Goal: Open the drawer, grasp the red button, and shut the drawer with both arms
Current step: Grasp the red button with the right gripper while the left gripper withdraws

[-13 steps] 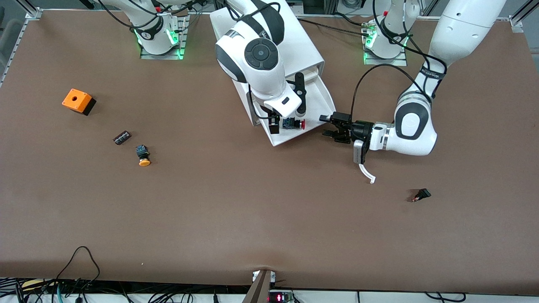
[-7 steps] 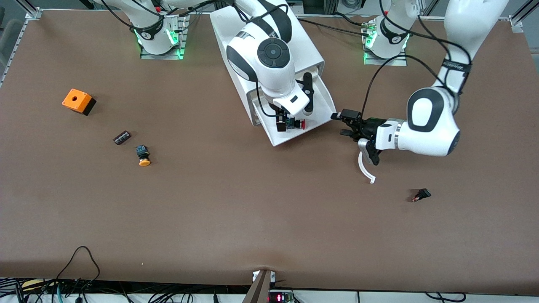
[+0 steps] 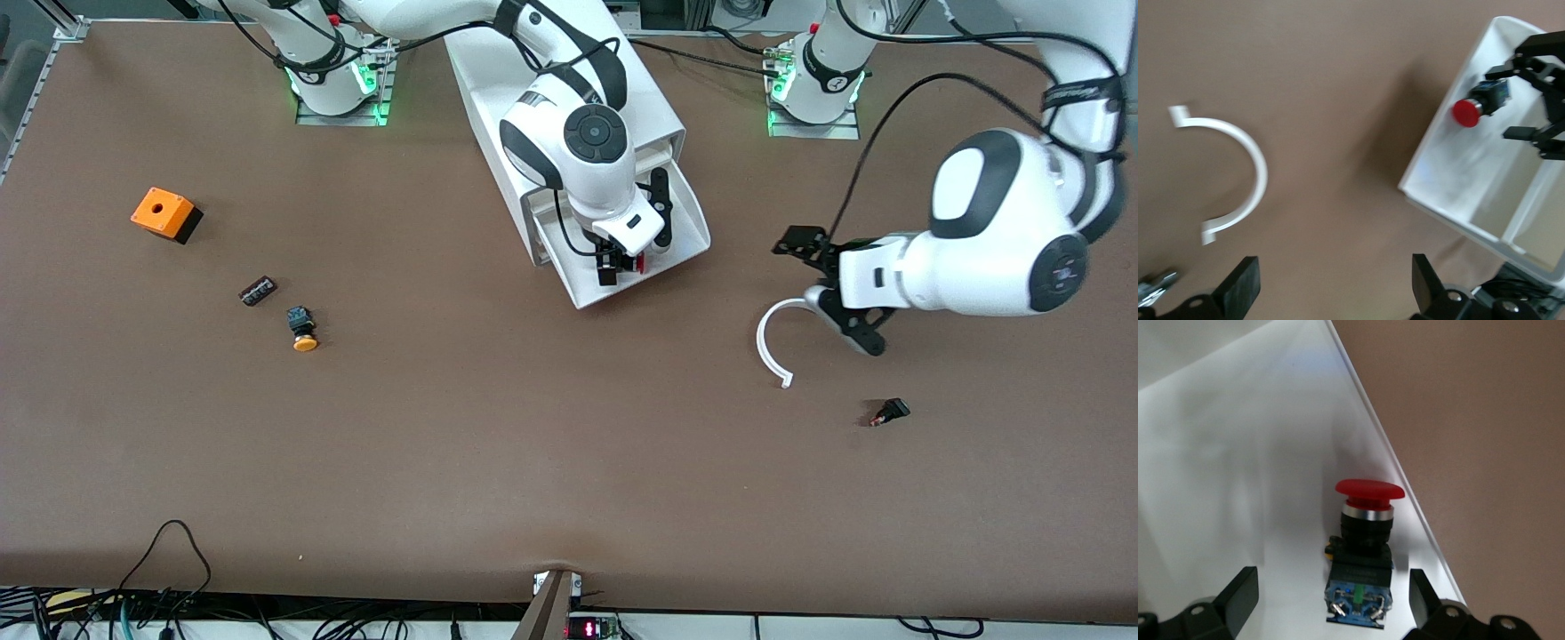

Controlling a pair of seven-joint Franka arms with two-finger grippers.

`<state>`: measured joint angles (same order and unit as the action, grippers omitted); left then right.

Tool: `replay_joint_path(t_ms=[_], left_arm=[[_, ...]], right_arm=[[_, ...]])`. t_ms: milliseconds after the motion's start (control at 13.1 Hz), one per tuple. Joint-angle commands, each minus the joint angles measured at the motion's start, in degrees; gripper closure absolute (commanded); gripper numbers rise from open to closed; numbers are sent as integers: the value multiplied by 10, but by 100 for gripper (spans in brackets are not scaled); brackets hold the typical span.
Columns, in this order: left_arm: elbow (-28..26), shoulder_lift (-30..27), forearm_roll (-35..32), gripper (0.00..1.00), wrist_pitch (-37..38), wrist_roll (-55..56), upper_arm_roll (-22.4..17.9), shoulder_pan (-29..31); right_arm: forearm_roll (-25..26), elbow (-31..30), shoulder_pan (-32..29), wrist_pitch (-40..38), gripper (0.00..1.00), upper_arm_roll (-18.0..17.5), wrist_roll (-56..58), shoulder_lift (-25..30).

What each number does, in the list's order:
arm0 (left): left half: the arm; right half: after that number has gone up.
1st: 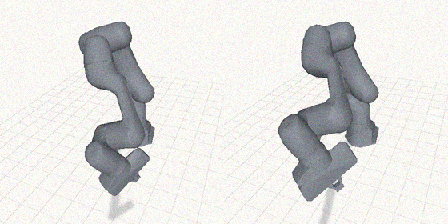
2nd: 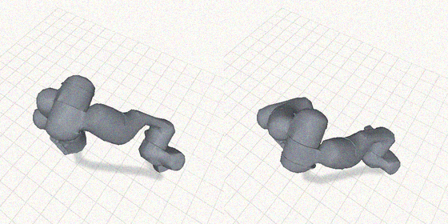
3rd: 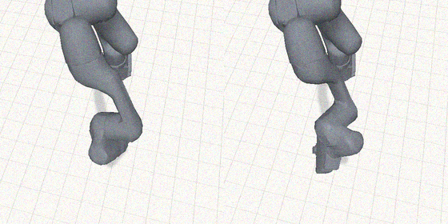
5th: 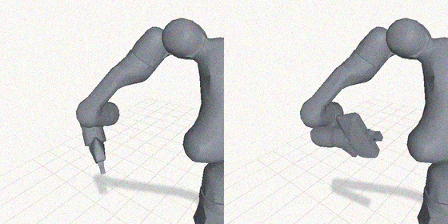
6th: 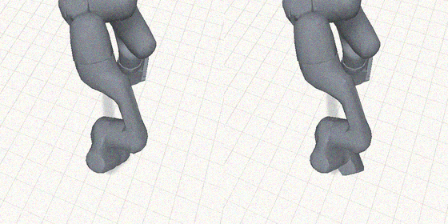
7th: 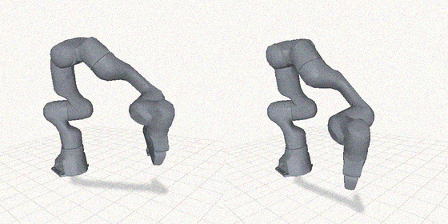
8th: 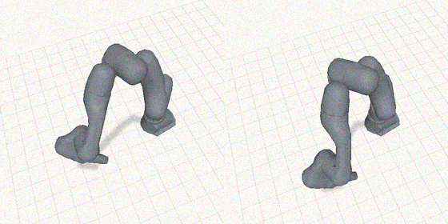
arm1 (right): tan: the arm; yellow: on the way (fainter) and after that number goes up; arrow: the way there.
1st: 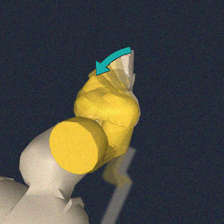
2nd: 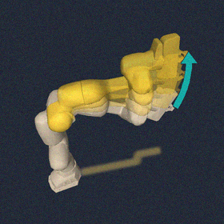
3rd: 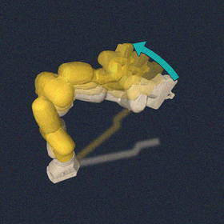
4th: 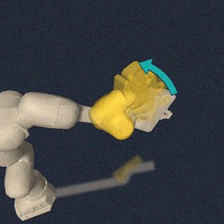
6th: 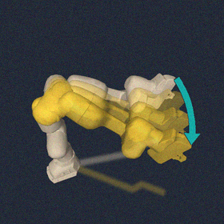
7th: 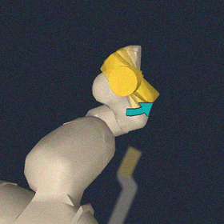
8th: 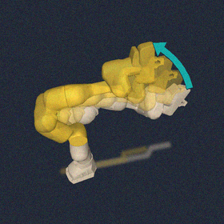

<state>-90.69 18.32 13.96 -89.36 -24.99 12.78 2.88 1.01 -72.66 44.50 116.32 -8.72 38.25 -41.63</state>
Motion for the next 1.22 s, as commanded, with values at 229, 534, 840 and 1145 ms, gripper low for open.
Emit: replay_joint_path(t_ms=[229,534,840,1145], left_arm=[[134,6,-182,0,86,12,11,-13],[180,21,-211,0,81,19,9,-14],[218,43,-205,0,83,101,10,-18],[219,37,-189,0,86,206,16,-27]], right_arm=[[12,13,8,-1,2,4,-38,-5],[12,13,4,10,15,6,-39,-8],[14,14,1,22,30,7,-38,-13],[37,14,4,22,50,6,-39,-16]])
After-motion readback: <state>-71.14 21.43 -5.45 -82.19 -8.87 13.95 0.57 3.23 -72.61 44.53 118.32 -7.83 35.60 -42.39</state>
